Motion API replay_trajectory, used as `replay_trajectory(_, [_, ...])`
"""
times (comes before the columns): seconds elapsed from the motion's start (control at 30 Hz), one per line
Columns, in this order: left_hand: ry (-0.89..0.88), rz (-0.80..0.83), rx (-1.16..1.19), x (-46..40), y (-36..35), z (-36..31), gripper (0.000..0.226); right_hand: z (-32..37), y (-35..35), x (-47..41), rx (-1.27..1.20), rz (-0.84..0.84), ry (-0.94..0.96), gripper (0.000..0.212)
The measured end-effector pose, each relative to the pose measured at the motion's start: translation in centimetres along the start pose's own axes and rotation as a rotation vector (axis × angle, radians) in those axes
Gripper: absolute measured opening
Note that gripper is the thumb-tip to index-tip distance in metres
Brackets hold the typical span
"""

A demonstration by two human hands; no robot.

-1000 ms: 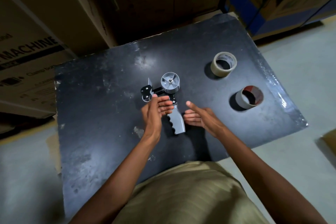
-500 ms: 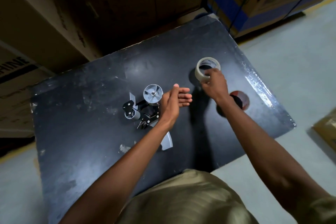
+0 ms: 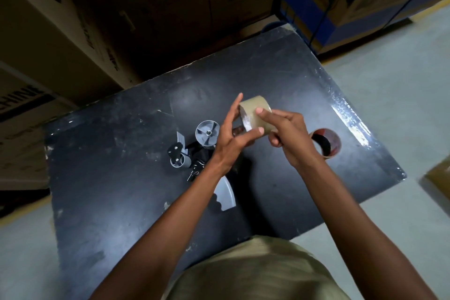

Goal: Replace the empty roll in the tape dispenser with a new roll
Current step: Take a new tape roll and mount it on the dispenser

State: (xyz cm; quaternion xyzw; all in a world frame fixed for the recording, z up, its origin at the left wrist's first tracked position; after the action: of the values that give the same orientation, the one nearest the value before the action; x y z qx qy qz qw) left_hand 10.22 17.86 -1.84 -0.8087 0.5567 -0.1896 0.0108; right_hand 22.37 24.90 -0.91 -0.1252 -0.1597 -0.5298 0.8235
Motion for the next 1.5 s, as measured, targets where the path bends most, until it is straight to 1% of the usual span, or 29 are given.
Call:
replay_trajectory(0.03, [-0.033,0.002,0.004,0.2,0.3,-0.2,0.088,0.1,-0.5,0.6,-0.047,0.012,-0.014,0.033])
replay_trajectory(0.1, [-0.071,-0.024,0.010,0.7,1.1,-0.7,0.087,0.4,-1.5,1.5,-0.078,0.054,-0.041,0.028])
replay_trajectory(0.17, [-0.052,-0.027,0.108,1.4,1.8,-0.7,0.083,1.3,-2.4,2.3,-0.054,0.180,-0.027,0.021])
replay_trajectory(0.2, [-0.032,-0.017,0.171,1.7,1.9,-0.6,0.080,2.0,-3.0,2.8,-0.025,0.275,-0.001,0.020])
replay_trajectory(0.27, [0.008,-0.018,0.253,2.3,2.2,-0.7,0.075,3.1,-3.9,3.8,0.081,0.447,0.049,0.032])
replay_trajectory(0.3, [0.037,-0.034,0.279,2.6,2.3,-0.9,0.074,3.3,-4.2,4.2,0.152,0.496,0.068,0.036])
replay_trajectory(0.33, [0.063,-0.057,0.303,2.9,2.4,-1.0,0.074,3.6,-4.3,4.4,0.220,0.514,0.091,0.035])
replay_trajectory(0.4, [0.106,-0.108,0.327,3.3,3.0,-1.4,0.070,4.0,-4.6,4.7,0.303,0.492,0.149,0.027])
replay_trajectory(0.47, [0.157,-0.118,0.289,3.7,3.3,-1.6,0.057,4.6,-4.9,5.0,0.309,0.443,0.205,0.021])
replay_trajectory(0.5, [0.184,-0.105,0.264,3.9,3.3,-1.7,0.056,4.8,-5.0,5.1,0.299,0.421,0.234,0.019])
replay_trajectory(0.57, [0.200,-0.092,0.212,4.4,3.4,-2.0,0.061,5.1,-5.2,5.2,0.281,0.387,0.279,0.020])
replay_trajectory(0.63, [0.115,-0.069,0.190,4.5,3.8,-2.9,0.059,5.2,-5.3,5.2,0.240,0.344,0.291,0.023])
replay_trajectory(0.7, [0.014,-0.003,0.133,4.8,3.9,-3.8,0.066,5.4,-5.1,5.1,0.189,0.301,0.278,0.026])
replay_trajectory(0.77, [-0.011,0.033,0.090,5.0,3.8,-4.2,0.072,5.6,-5.1,5.1,0.164,0.283,0.260,0.031])
replay_trajectory(0.87, [0.022,0.013,0.116,5.1,4.1,-3.9,0.065,6.1,-5.4,5.4,0.166,0.322,0.264,0.030])
replay_trajectory(0.97, [0.076,-0.002,0.180,5.4,4.1,-3.2,0.058,6.4,-5.8,6.0,0.191,0.435,0.261,0.025])
replay_trajectory(1.03, [0.117,-0.026,0.227,5.7,3.9,-2.9,0.060,6.3,-6.0,6.4,0.259,0.497,0.259,0.029])
replay_trajectory(1.1, [0.160,-0.095,0.283,6.0,4.0,-2.7,0.056,6.0,-6.1,6.6,0.316,0.536,0.275,0.035])
replay_trajectory(1.17, [0.201,-0.120,0.280,6.3,3.9,-2.6,0.055,6.0,-6.2,6.8,0.316,0.522,0.300,0.033])
replay_trajectory(1.27, [0.239,-0.091,0.199,6.4,3.7,-2.4,0.057,6.3,-6.1,6.9,0.261,0.463,0.331,0.023])
replay_trajectory(1.37, [0.159,-0.049,0.229,6.4,3.8,-2.8,0.057,6.1,-5.9,6.9,0.168,0.403,0.318,0.022])
replay_trajectory(1.43, [0.067,0.001,0.221,6.3,3.8,-3.3,0.067,6.0,-5.4,6.7,0.143,0.349,0.300,0.022])
replay_trajectory(1.47, [0.029,0.011,0.207,6.4,3.8,-3.5,0.074,5.8,-5.2,6.5,0.140,0.318,0.299,0.026])
replay_trajectory(1.5, [-0.010,0.007,0.184,6.4,3.9,-3.7,0.080,5.9,-5.1,6.4,0.143,0.293,0.303,0.036])
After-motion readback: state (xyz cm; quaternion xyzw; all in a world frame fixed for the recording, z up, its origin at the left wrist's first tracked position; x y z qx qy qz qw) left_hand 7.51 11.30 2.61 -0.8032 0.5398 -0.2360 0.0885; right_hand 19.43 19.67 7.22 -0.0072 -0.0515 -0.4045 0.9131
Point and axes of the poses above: each hand's wrist, its own x-axis away from the middle knuckle, its own y-axis out of the back of the hand, z = x × y, the point moved 9 cm from there along -x, towards the middle knuckle, and after that the axes turned 3 degrees about x, right-handed, at the moved point
